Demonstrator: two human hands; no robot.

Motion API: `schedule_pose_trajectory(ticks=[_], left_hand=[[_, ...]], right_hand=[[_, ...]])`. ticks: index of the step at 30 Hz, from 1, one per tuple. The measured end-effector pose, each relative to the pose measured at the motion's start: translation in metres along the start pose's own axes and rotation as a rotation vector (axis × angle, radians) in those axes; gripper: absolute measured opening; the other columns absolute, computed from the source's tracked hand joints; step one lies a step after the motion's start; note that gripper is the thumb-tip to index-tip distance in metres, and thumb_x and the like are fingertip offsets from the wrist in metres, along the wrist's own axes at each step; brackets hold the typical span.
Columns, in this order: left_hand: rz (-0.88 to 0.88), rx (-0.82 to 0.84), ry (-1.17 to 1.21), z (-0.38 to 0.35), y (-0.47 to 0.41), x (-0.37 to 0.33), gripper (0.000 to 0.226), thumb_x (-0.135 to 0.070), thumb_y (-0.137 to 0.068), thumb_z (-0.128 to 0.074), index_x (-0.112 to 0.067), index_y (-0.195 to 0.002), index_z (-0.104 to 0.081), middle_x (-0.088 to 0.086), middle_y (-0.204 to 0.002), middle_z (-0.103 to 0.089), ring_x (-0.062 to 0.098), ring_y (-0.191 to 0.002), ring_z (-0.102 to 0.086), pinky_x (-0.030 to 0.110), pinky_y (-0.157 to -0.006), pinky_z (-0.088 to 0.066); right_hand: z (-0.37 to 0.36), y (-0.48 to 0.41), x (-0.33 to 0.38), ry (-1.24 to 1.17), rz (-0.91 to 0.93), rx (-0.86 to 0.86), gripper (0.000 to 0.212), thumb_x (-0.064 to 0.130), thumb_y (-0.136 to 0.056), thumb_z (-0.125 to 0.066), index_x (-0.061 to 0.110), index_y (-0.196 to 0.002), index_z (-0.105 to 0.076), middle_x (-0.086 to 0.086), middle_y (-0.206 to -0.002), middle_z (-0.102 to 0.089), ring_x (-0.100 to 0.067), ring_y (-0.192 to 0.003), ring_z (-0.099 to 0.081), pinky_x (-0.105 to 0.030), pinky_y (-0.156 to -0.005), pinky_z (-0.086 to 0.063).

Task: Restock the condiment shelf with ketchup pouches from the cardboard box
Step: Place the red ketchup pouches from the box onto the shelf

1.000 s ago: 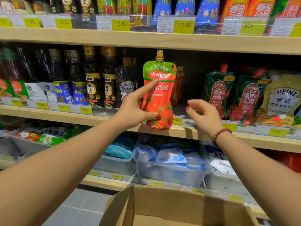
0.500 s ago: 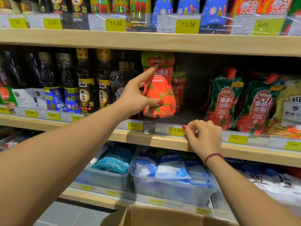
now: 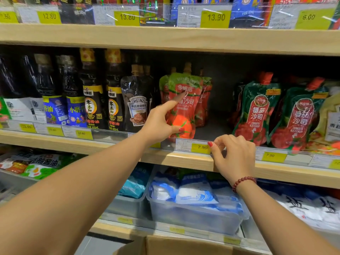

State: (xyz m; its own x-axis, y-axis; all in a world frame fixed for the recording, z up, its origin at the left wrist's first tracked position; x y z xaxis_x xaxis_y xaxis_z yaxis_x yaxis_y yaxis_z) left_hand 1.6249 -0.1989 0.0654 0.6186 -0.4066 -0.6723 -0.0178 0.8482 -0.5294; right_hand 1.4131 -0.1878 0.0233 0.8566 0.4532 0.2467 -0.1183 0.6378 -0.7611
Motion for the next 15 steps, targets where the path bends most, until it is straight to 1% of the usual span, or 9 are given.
schedule_pose_trajectory(ticks=[2,4,7,9,11,13,15], left_hand=[[0.026,0.005,-0.04,-0.006,0.003,0.01,0.081,-0.009,-0.071,-0.081,-0.019,-0.14,-0.041,0.004,-0.132,-0.051,0.017,-0.117,-0.053,0.031,-0.094,-0.049],[0.028,0.013,-0.031,-0.007,0.005,0.014,0.08,-0.01,-0.074,-0.079,-0.021,-0.141,-0.038,0.005,-0.133,-0.05,0.019,-0.117,-0.052,0.031,-0.091,-0.049],[0.009,0.064,-0.029,-0.007,0.006,0.013,0.083,-0.011,-0.076,-0.076,-0.031,-0.142,-0.031,0.005,-0.127,-0.053,0.02,-0.11,-0.057,0.038,-0.09,-0.052],[0.017,0.067,-0.092,-0.006,0.007,0.012,0.088,-0.016,-0.076,-0.077,-0.039,-0.143,-0.024,0.005,-0.125,-0.052,0.021,-0.109,-0.056,0.042,-0.091,-0.051],[0.019,0.017,-0.266,-0.001,0.009,0.008,0.09,-0.024,-0.074,-0.078,-0.043,-0.142,-0.022,0.007,-0.123,-0.046,0.025,-0.11,-0.051,0.043,-0.092,-0.048],[0.027,-0.069,-0.437,0.007,0.012,0.003,0.089,-0.032,-0.072,-0.079,-0.045,-0.14,-0.023,0.008,-0.125,-0.04,0.03,-0.109,-0.05,0.045,-0.087,-0.05],[0.024,-0.134,-0.482,0.01,0.017,-0.004,0.093,-0.039,-0.068,-0.08,-0.05,-0.138,-0.02,0.008,-0.125,-0.039,0.028,-0.104,-0.052,0.043,-0.079,-0.053]], right_hand=[[0.0,0.001,0.0,0.01,0.001,-0.003,0.013,0.043,-0.085,-0.055,0.034,-0.075,-0.055,0.016,-0.066,-0.051,-0.01,-0.069,-0.04,-0.026,-0.067,-0.013],[0.0,0.001,0.0,0.019,-0.002,-0.004,0.014,0.043,-0.085,-0.055,0.033,-0.076,-0.056,0.016,-0.066,-0.051,-0.01,-0.069,-0.04,-0.026,-0.067,-0.013],[0.0,0.001,0.0,0.022,-0.004,0.0,0.014,0.043,-0.085,-0.054,0.033,-0.076,-0.056,0.015,-0.067,-0.052,-0.01,-0.07,-0.04,-0.026,-0.067,-0.014],[0.0,0.001,0.0,0.02,-0.003,0.0,0.015,0.044,-0.086,-0.054,0.032,-0.077,-0.057,0.015,-0.067,-0.053,-0.01,-0.07,-0.04,-0.026,-0.068,-0.014],[-0.001,0.002,0.0,0.019,-0.003,0.004,0.015,0.044,-0.086,-0.053,0.032,-0.077,-0.057,0.015,-0.067,-0.053,-0.01,-0.07,-0.041,-0.026,-0.068,-0.015],[-0.001,0.002,0.0,0.019,-0.006,0.004,0.015,0.044,-0.086,-0.053,0.032,-0.077,-0.057,0.014,-0.067,-0.053,-0.01,-0.07,-0.041,-0.027,-0.068,-0.017],[-0.001,0.002,0.0,0.02,-0.007,-0.003,0.014,0.044,-0.086,-0.054,0.032,-0.077,-0.057,0.014,-0.067,-0.053,-0.01,-0.07,-0.041,-0.027,-0.069,-0.018]])
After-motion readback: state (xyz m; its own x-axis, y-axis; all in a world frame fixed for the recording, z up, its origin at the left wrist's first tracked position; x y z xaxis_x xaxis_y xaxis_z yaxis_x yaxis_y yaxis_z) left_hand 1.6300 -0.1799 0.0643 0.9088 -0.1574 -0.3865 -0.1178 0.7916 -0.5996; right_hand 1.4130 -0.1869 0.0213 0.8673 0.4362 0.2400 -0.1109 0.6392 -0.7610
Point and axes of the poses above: each hand's wrist, its own y-axis away from the middle knuckle, its own z-axis out of the back of the hand, x = y × z, the point moved 9 cm from there along -y, towards the middle knuckle
